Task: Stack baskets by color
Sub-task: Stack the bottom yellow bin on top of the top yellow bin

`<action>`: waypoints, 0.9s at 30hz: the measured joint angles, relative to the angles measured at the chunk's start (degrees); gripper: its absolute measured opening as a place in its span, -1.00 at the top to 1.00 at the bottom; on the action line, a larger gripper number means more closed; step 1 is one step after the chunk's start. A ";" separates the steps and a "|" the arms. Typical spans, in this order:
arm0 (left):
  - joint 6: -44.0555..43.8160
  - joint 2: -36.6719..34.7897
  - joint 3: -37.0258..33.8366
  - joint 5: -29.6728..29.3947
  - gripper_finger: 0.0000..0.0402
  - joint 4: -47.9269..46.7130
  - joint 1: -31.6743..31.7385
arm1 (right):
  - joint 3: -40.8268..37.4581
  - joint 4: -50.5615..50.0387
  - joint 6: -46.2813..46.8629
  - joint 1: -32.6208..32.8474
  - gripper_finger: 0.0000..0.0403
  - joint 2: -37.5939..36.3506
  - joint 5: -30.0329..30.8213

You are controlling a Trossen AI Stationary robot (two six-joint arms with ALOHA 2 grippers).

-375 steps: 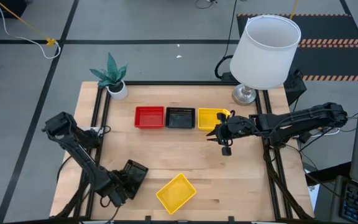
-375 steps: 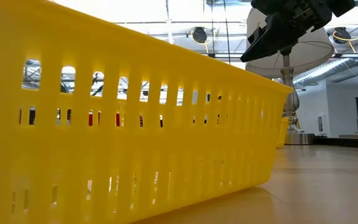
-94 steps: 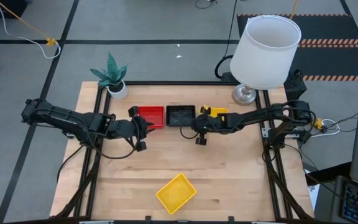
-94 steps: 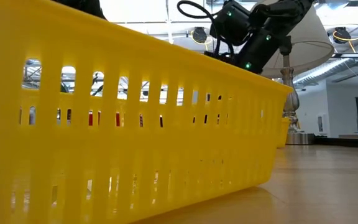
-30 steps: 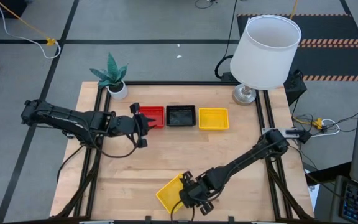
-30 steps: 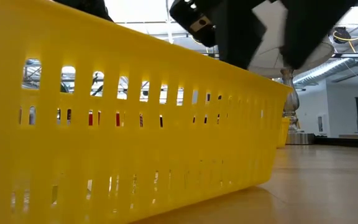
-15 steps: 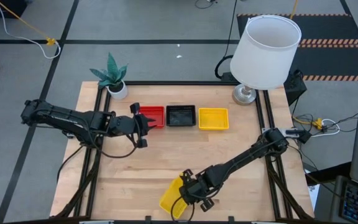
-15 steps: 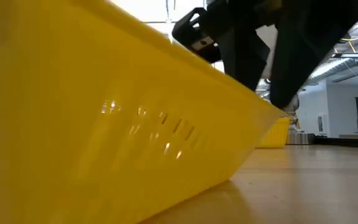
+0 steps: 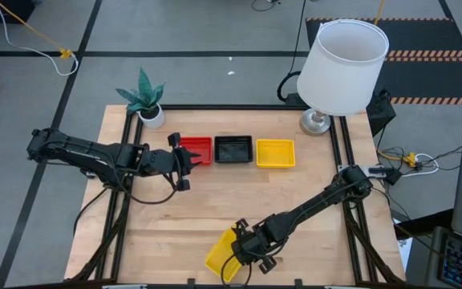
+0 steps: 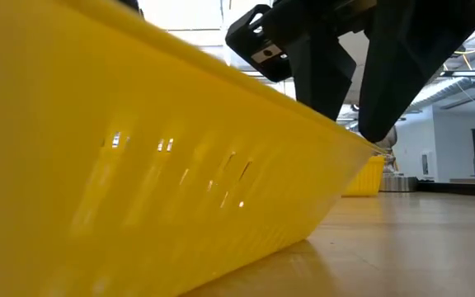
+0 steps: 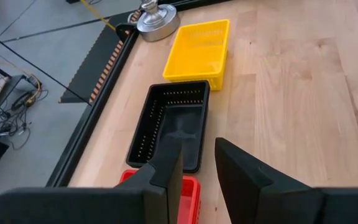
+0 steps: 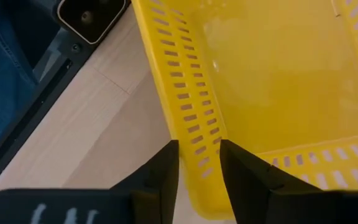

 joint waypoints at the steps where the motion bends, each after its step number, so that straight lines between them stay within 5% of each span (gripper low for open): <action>1: 0.00 0.00 0.00 -0.01 0.52 0.00 0.00 | 0.01 -0.01 -0.03 0.00 0.42 0.00 0.01; 12: -0.04 0.00 0.00 -0.01 0.52 0.00 0.00 | 0.43 0.41 0.62 0.00 0.14 -0.90 3.52; 27: -0.04 0.00 0.02 0.08 0.52 0.24 0.26 | 1.02 1.90 -1.83 0.82 0.19 -0.24 4.73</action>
